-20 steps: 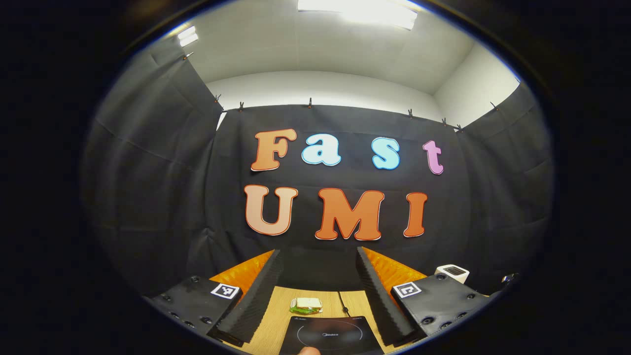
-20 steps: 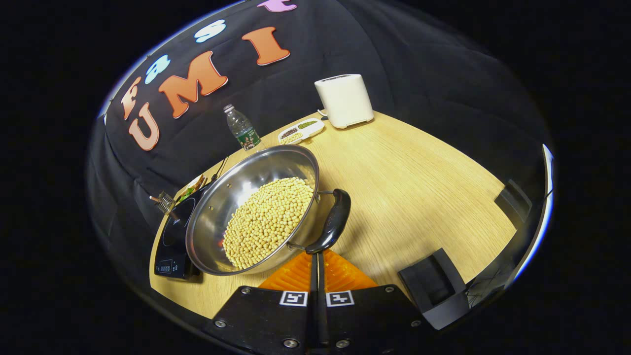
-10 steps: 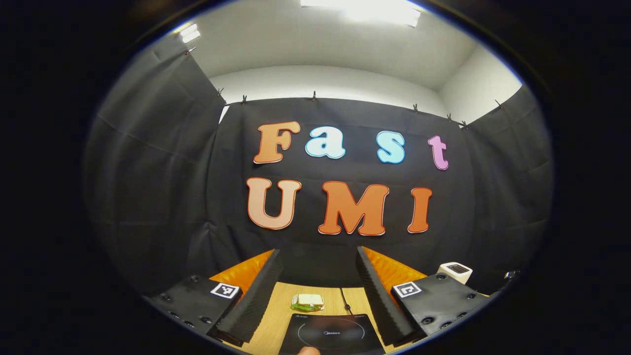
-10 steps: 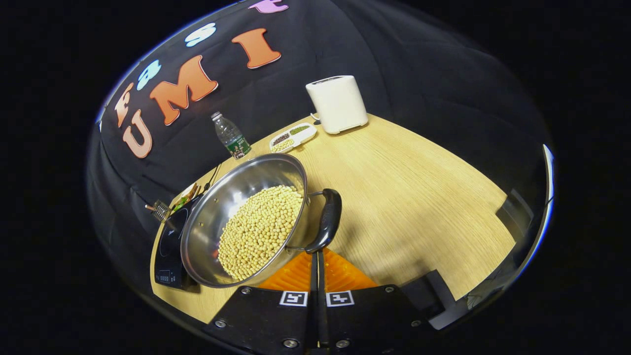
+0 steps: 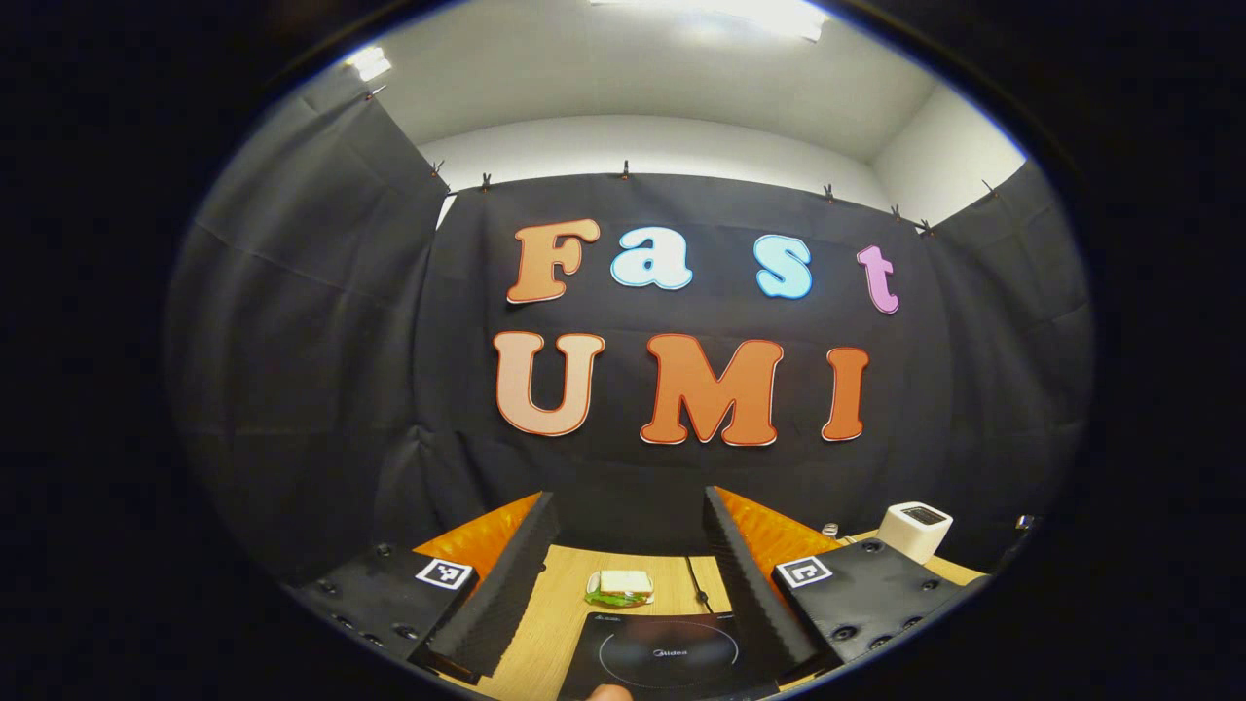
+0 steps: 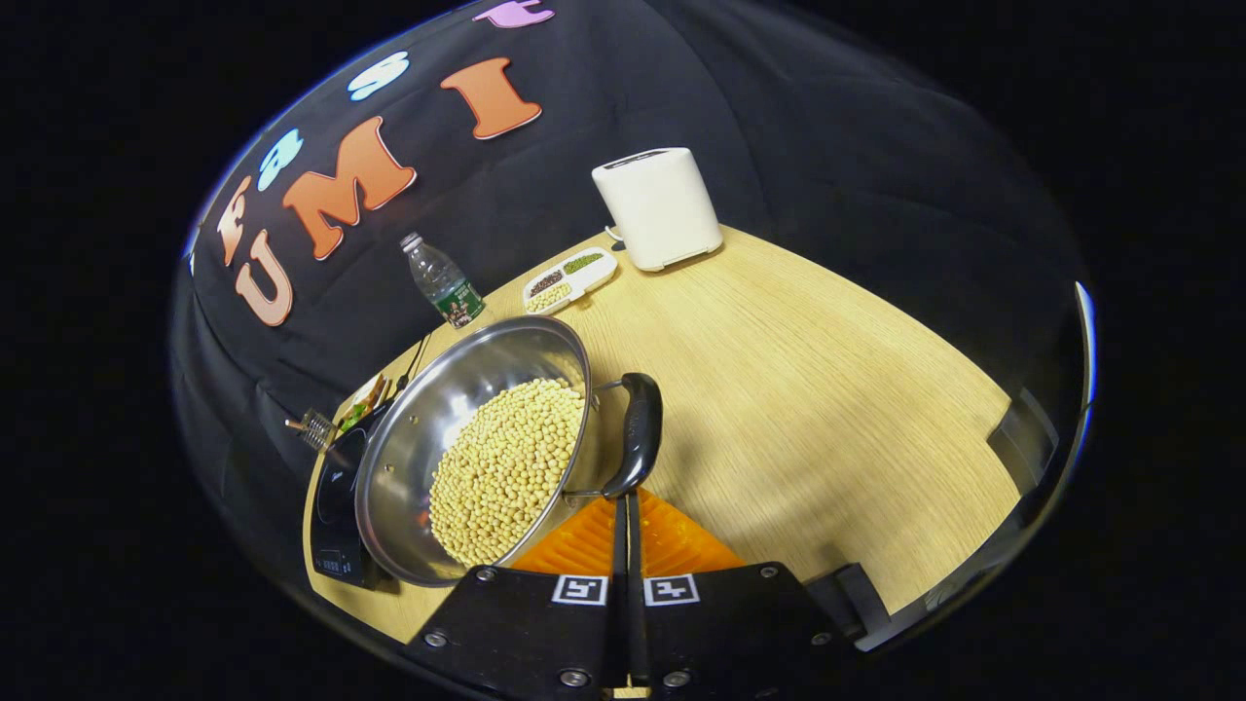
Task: First push the handle of the pot to place it horizontally, then grasp the pot with both hands and set it on the induction cooktop.
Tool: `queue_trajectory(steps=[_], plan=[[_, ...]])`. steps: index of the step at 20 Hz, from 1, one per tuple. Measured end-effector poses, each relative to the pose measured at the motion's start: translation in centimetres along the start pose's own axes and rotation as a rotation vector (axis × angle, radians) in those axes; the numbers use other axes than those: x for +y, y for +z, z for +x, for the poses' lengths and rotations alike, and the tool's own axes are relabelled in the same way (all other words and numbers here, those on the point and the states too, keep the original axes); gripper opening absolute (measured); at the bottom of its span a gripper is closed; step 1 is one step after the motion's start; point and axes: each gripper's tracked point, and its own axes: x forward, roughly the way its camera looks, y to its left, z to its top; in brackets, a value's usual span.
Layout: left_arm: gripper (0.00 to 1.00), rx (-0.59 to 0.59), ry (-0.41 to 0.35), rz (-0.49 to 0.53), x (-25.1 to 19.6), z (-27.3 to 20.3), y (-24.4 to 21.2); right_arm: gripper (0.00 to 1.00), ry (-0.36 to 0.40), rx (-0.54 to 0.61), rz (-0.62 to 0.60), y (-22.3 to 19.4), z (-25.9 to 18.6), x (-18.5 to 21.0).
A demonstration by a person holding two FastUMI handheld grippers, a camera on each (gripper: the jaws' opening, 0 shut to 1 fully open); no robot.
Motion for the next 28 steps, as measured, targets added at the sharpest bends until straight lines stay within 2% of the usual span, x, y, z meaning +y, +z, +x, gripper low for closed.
queue_trajectory(steps=[13,22,28], plan=[[0.98,0.049,0.017,0.009,-0.4,1.2,-3.9,0.00,0.011,0.003,0.025,2.2,2.3,-0.1],[0.96,0.100,-0.021,-0.017,-3.3,2.3,-6.7,0.00,0.023,0.011,0.021,3.9,4.2,0.0],[0.98,0.110,-0.033,0.010,-5.5,2.4,-9.0,0.00,0.028,0.017,0.015,4.8,5.3,0.2]])
